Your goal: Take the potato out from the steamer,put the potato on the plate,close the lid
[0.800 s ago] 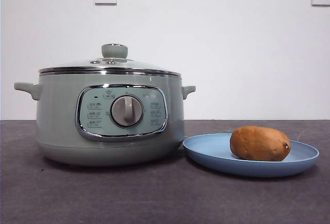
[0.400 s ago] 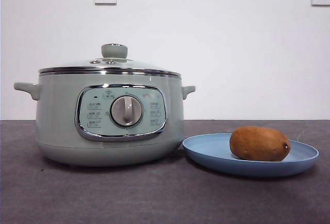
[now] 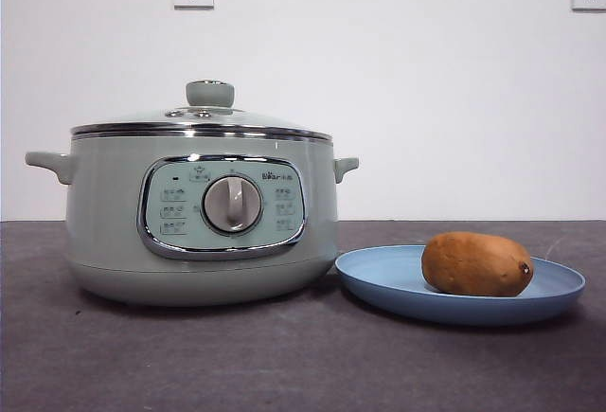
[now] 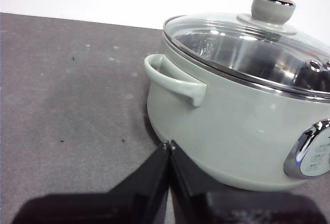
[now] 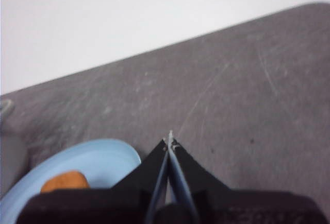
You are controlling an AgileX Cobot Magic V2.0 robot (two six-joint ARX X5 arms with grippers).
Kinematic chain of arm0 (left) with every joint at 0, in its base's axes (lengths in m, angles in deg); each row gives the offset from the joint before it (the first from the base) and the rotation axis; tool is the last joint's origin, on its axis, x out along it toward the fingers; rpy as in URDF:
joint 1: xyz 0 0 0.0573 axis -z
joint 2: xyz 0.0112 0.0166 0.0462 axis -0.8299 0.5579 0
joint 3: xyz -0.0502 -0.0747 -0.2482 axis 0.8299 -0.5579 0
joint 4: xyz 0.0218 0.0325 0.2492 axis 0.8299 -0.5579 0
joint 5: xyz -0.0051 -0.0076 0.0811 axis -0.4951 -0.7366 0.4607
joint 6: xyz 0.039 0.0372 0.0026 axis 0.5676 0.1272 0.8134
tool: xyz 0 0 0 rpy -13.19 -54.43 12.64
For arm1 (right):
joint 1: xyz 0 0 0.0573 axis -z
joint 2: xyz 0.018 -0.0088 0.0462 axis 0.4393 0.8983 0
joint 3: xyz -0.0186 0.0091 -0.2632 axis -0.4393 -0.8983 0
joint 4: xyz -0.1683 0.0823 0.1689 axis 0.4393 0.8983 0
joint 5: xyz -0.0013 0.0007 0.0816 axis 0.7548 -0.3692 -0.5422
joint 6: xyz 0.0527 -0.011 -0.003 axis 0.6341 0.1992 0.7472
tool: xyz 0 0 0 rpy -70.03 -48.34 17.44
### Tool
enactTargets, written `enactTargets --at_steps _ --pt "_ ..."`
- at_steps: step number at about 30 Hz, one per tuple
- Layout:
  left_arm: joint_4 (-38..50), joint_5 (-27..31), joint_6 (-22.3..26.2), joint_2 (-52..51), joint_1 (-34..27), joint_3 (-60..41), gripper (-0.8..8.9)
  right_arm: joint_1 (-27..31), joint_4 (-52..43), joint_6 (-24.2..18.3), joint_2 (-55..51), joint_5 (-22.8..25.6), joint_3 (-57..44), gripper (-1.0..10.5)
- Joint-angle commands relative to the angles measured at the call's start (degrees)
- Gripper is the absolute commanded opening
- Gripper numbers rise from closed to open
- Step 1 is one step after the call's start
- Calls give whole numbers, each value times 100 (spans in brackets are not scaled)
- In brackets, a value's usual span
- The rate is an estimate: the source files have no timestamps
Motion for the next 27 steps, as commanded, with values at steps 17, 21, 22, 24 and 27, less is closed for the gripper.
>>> enactTargets --at_steps 17,21,22,24,27 --pt "15 4 -15 -9 -15 -76 -3 0 455 -164 -179 170 -105 0" --pt "15 4 -15 -9 -15 -76 -3 0 455 -164 -173 170 -105 0" --pt "15 4 -15 -9 -15 -76 -3 0 455 -164 -173 170 -105 0" --pt "13 4 -15 -9 -15 -76 -3 0 452 -164 -173 170 -105 0" --pt "15 4 -15 -9 -15 -76 -3 0 452 -164 -173 170 -105 0"
